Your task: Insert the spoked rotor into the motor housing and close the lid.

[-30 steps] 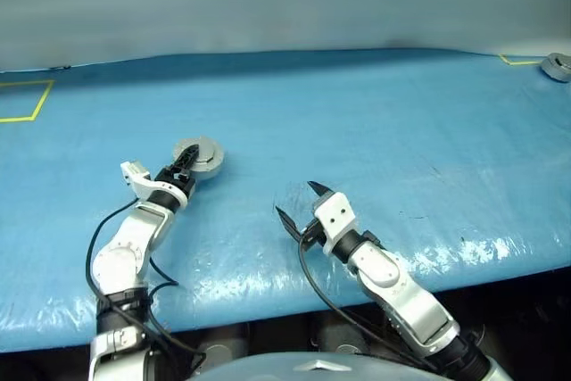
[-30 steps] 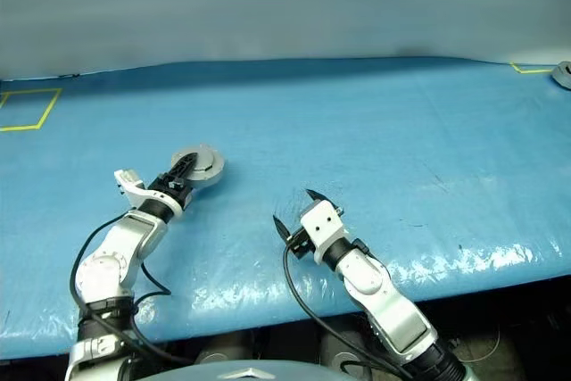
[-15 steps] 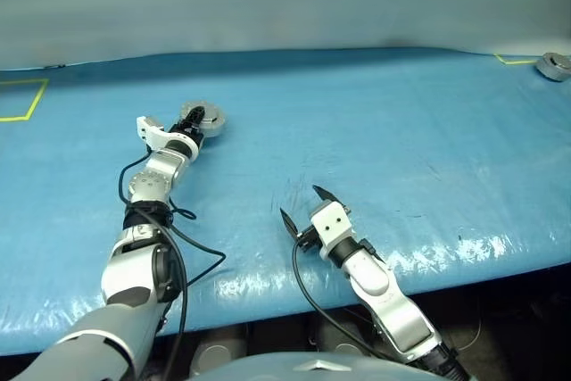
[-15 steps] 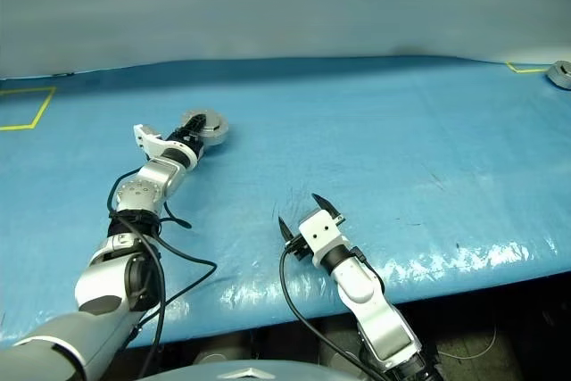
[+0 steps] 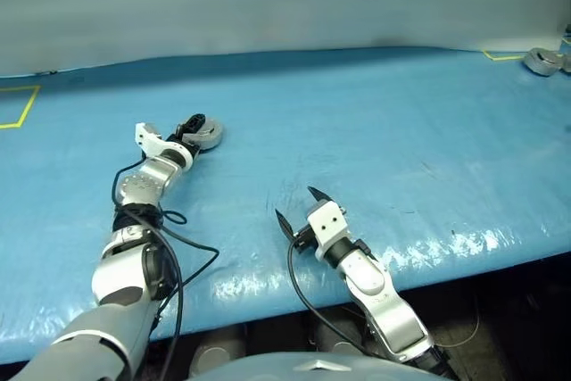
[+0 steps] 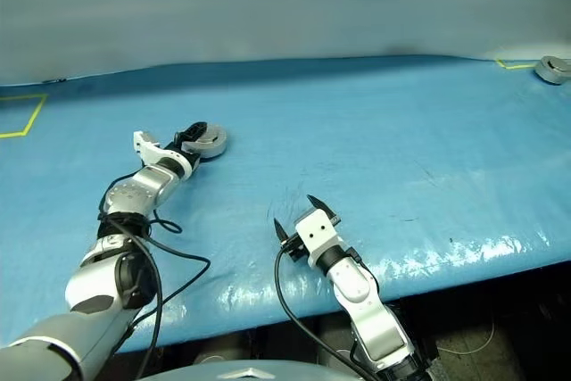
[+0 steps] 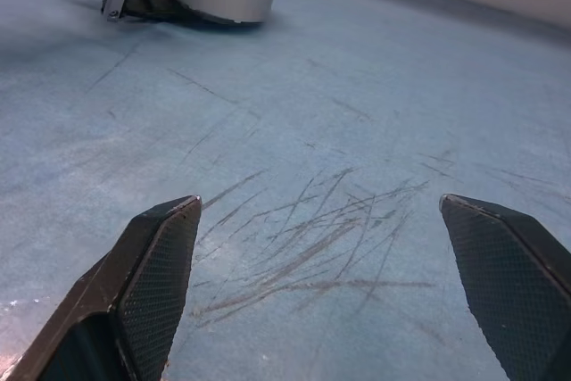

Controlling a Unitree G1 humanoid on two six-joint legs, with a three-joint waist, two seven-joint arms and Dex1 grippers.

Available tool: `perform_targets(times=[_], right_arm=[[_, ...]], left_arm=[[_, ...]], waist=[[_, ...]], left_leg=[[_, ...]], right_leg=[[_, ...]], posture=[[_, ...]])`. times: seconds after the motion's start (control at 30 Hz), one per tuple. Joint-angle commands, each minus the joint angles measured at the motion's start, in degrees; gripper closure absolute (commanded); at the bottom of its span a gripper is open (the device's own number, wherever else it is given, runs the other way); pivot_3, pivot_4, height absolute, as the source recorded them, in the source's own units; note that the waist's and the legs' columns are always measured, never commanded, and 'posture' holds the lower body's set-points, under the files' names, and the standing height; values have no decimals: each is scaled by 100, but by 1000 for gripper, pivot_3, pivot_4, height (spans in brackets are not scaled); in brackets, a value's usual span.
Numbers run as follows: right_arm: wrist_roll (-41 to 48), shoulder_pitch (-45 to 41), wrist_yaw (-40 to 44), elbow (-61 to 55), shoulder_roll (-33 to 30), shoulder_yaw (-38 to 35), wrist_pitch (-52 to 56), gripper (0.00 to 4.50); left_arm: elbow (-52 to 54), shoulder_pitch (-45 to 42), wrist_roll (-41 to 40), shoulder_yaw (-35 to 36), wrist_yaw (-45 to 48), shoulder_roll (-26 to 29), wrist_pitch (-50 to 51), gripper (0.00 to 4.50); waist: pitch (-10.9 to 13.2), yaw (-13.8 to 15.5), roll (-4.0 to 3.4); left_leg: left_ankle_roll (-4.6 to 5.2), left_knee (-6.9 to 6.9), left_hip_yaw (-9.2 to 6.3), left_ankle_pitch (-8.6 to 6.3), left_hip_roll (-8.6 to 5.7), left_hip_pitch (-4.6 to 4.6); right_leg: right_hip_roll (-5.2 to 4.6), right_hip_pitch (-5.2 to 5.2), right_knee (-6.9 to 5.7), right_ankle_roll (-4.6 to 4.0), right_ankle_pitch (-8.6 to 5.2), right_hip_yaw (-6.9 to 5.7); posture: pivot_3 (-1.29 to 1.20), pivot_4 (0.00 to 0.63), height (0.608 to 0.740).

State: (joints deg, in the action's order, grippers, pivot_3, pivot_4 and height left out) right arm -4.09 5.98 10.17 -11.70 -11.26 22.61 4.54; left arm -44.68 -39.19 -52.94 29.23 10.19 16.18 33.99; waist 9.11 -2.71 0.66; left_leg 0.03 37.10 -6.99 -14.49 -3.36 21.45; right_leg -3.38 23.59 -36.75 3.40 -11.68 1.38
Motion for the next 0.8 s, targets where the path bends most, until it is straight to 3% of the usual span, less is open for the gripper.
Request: perform_targets(times=[0.03, 0.23, 0.33, 0.43, 0.67, 0.8], right_arm=[[50, -2, 158, -132, 53, -40, 30, 0], [489, 78, 443, -203, 286, -192, 270, 0], [776, 114, 567, -287, 397, -336, 381, 0], [916, 128, 611, -349, 448, -417, 502, 0], [765, 181, 753, -506, 272, -371, 470, 0], [376, 175, 713, -481, 71, -274, 119, 0]], left_arm=[[862, 967, 144, -192, -225, 84, 984, 22], [3312, 2751, 294, -567, -57, 216, 1596, 22], [4680, 3686, 1151, -1467, 443, 511, 870, 22], [5471, 4331, 1786, -1891, 913, 433, -280, 22], [5849, 5232, 3696, -2782, 1387, 305, -3127, 22], [5658, 5391, 4095, -2964, 1463, 189, -3962, 22]], waist=[[-15, -8, -15], [-49, -44, -50], [-59, -30, -61], [-62, 62, -66], [-59, 210, -58], [-58, 213, -57]], left_leg=[[11, 0, 2, -6, 4, -7], [19, -7, 12, -15, 17, -95], [14, -6, 18, -17, 26, -102], [15, -6, 24, -16, 24, -99], [13, -6, 20, -15, 30, -21], [19, -4, 22, -17, 25, 11]], right_leg=[[-1, -3, -4, 1, -1, 3], [0, -82, -10, 25, -31, 13], [-8, -90, -13, -14, -54, 19], [-10, -85, -12, -17, -56, 21], [-13, -13, -8, -23, -57, 12], [-12, 15, -4, -23, -56, 7]], posture=[[0, 150, 740], [0, 150, 740], [0, 150, 740], [0, 150, 740], [0, 150, 740], [0, 150, 740]])
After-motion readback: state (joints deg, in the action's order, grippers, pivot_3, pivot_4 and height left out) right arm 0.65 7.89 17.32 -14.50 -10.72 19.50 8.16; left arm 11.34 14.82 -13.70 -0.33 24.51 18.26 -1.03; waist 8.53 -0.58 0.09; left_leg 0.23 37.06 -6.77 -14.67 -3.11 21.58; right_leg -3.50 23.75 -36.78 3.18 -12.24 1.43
